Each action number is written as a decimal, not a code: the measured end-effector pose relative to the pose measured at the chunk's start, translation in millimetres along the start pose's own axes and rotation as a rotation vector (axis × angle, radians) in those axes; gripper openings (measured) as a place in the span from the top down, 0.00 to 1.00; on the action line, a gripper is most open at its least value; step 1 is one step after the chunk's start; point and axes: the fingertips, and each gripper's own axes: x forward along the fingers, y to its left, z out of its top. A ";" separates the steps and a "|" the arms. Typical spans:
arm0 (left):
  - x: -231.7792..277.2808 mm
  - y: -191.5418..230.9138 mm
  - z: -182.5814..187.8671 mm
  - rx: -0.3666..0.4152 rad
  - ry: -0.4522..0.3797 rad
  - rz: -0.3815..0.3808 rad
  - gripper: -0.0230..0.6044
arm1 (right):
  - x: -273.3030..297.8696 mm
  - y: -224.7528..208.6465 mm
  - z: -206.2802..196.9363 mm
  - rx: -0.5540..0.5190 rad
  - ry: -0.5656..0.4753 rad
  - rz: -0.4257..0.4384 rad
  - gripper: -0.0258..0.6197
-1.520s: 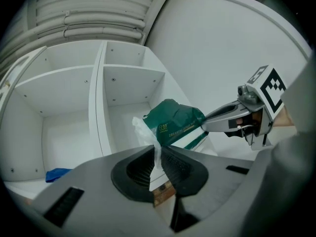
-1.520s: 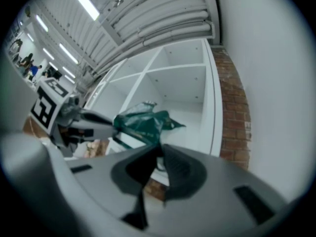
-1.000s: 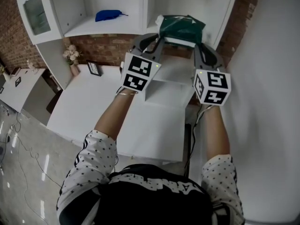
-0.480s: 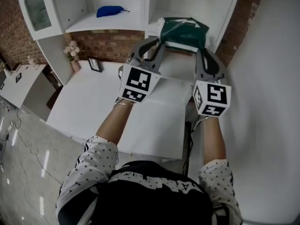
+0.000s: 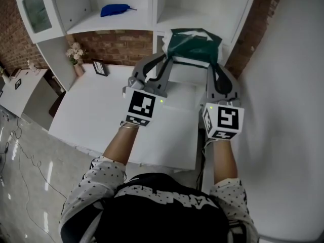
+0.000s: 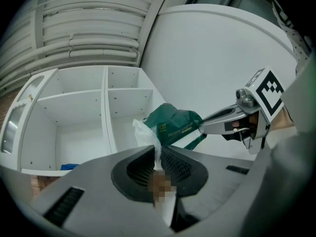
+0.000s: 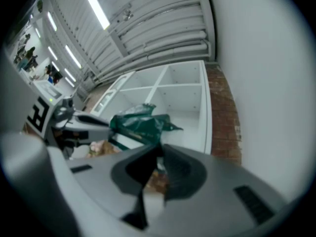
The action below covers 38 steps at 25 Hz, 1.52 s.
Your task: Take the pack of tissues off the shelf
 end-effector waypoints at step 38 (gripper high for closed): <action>-86.2 -57.7 -76.6 -0.085 0.138 -0.050 0.86 | -77.2 66.9 -85.9 0.027 0.131 0.016 0.87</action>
